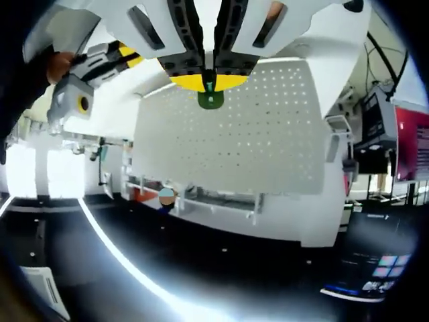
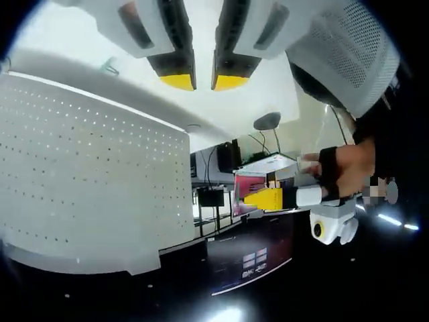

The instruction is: Insert the hook assembly into the mounting plate slot until the hook locks in place.

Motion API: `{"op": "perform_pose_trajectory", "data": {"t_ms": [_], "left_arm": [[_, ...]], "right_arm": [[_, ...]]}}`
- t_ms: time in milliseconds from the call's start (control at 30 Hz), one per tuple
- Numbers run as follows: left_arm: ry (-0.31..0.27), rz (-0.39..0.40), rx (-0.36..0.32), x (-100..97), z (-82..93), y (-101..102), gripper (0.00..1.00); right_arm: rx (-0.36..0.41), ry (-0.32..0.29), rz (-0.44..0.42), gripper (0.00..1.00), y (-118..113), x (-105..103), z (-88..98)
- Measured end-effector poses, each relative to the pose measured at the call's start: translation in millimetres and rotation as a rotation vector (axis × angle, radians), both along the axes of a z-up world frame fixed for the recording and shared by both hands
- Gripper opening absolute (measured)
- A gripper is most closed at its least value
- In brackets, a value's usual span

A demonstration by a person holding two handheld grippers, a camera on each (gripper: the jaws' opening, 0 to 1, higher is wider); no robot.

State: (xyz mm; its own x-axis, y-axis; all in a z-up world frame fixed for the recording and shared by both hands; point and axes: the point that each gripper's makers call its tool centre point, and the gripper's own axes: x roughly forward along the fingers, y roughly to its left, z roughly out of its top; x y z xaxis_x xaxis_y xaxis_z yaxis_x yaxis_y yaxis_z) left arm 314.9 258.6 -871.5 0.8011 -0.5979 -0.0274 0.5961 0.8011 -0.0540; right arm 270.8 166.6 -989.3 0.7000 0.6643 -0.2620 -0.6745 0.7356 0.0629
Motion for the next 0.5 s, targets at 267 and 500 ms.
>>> {"op": "perform_pose_trajectory", "data": {"t_ms": [267,500], "left_arm": [[-0.083,0.047,0.017,44.2,41.8,-0.7,0.02],[-0.133,0.087,0.042,81.8,66.2,-4.8,0.02]], "right_arm": [[0.039,-0.019,-0.024,0.08,-8.4,6.9,13.3],[0.079,-0.038,-0.05,0.1,-16.8,12.5,26.0]]}}
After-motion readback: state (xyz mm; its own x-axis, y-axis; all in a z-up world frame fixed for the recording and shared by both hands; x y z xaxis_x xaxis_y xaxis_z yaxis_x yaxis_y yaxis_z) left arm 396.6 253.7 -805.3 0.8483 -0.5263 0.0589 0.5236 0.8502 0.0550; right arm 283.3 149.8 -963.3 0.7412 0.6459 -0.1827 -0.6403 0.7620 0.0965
